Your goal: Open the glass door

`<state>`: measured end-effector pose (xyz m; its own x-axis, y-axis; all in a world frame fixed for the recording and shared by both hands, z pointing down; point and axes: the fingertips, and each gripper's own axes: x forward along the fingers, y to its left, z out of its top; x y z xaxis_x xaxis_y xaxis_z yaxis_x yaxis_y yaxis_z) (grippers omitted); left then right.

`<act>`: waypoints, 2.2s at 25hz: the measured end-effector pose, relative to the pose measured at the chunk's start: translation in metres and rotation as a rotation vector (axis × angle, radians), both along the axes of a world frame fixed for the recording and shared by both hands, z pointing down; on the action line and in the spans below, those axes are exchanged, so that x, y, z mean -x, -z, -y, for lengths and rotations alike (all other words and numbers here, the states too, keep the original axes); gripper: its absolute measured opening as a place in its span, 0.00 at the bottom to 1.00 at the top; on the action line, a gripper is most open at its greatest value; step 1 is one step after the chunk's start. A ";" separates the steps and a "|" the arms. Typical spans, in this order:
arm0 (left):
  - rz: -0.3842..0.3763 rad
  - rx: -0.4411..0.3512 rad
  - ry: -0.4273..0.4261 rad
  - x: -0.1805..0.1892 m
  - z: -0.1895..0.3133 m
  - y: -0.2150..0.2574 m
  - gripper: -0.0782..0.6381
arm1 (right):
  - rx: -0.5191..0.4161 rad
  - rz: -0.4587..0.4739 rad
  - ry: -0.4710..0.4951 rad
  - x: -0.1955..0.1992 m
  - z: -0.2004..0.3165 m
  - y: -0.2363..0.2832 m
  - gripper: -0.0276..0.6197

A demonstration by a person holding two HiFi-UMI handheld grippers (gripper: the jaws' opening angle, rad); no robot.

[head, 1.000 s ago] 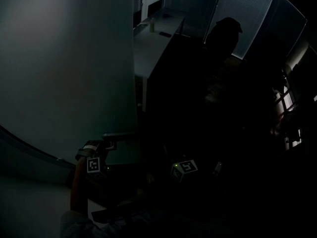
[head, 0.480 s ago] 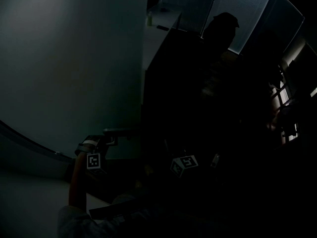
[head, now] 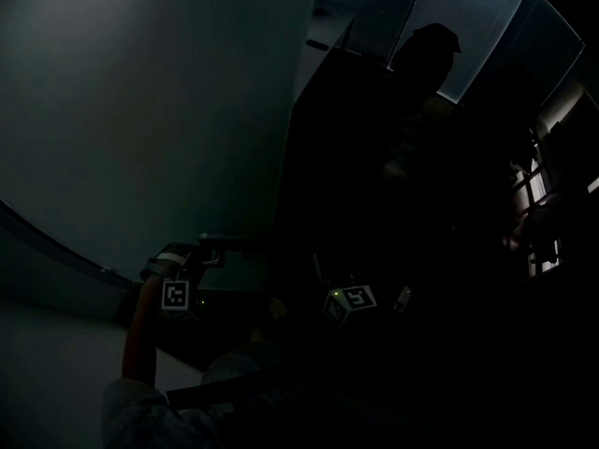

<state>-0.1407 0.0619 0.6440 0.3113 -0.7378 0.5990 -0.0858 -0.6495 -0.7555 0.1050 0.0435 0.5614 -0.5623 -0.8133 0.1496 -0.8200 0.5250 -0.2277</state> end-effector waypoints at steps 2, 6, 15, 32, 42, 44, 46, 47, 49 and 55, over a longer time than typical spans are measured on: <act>-0.005 0.004 -0.005 0.000 -0.002 0.002 0.11 | 0.004 0.004 0.000 0.002 0.000 0.001 0.05; -0.006 0.009 -0.015 0.000 -0.004 0.002 0.11 | 0.008 0.000 -0.003 0.002 0.001 0.000 0.05; -0.007 0.015 -0.031 0.002 -0.007 0.003 0.11 | 0.017 0.000 -0.018 -0.001 0.003 -0.001 0.05; 0.005 0.073 -0.003 0.004 -0.007 -0.002 0.12 | 0.025 0.001 -0.023 0.001 0.005 -0.005 0.05; 0.014 0.114 0.038 0.006 -0.014 0.008 0.24 | 0.022 0.002 -0.013 0.004 0.005 -0.006 0.05; 0.002 0.128 0.048 0.007 -0.017 0.014 0.29 | 0.023 0.004 -0.012 0.005 0.005 -0.005 0.05; -0.009 0.142 0.059 0.007 -0.020 0.020 0.33 | 0.025 0.006 -0.011 0.005 0.003 -0.003 0.05; -0.017 0.151 0.064 0.008 -0.021 0.022 0.34 | 0.026 0.007 -0.011 0.006 0.003 -0.003 0.05; -0.039 0.167 0.072 0.009 -0.024 0.025 0.36 | 0.027 0.008 -0.012 0.006 0.003 -0.004 0.05; -0.167 0.205 0.093 0.007 -0.035 0.046 0.40 | 0.029 0.010 -0.014 0.005 0.002 -0.004 0.05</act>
<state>-0.1472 0.0968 0.5980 0.3546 -0.6363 0.6851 -0.2641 -0.7711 -0.5794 0.1000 0.0414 0.5658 -0.5522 -0.8166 0.1679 -0.8250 0.5063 -0.2509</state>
